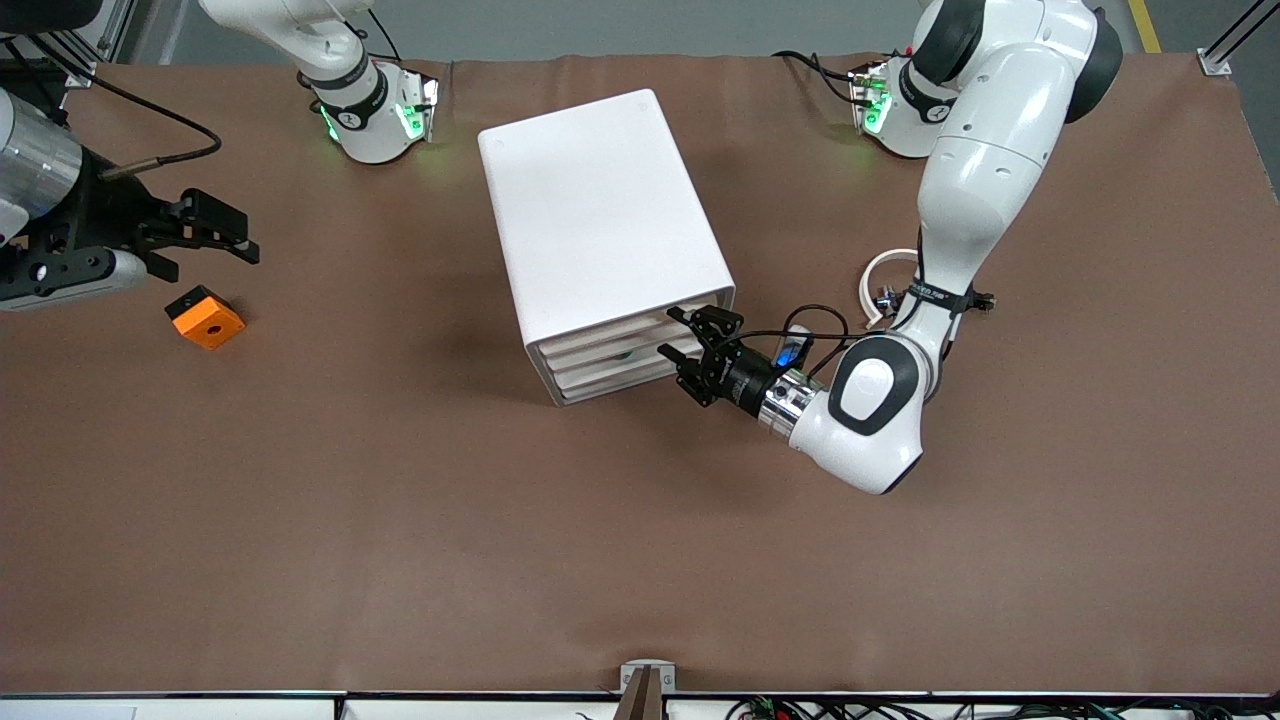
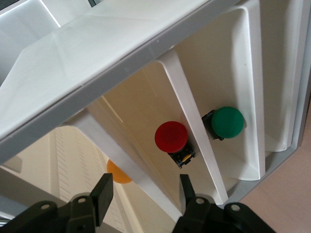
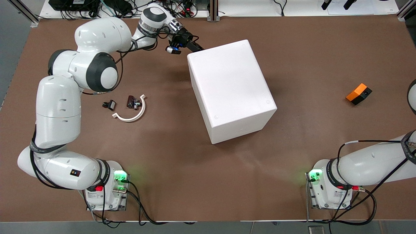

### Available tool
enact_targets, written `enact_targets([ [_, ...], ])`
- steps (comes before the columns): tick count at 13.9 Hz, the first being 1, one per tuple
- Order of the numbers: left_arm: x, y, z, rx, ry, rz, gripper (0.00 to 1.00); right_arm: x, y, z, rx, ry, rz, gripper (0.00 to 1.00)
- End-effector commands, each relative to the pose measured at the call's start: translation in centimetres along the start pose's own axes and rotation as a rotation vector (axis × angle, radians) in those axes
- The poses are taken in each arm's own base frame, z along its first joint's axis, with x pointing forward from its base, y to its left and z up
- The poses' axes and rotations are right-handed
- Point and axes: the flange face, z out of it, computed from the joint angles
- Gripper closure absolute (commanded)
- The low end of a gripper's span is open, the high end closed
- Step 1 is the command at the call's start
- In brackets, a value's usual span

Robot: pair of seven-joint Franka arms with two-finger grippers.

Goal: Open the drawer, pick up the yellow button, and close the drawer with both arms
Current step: 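Pull the drawer open with the left gripper while the right gripper approaches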

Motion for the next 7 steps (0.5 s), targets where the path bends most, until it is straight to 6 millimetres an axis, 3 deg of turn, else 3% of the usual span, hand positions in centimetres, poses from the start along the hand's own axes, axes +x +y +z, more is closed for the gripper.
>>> enact_targets([
  [1,-0.2,0.5,1.7,0.035,-0.003,0.01,0.39,-0.1,-0.2,-0.3,0.019,-0.004,0.0,0.0],
  [6,-0.1,0.9,3.2,0.044,0.01,-0.007,0.44,0.0,-0.9,-0.2,0.021,0.005,-0.005,0.0],
  [7,-0.3,0.8,3.5,0.046,0.014,-0.003,0.49,0.0,-1.2,-0.4,0.025,0.012,-0.005,0.0],
])
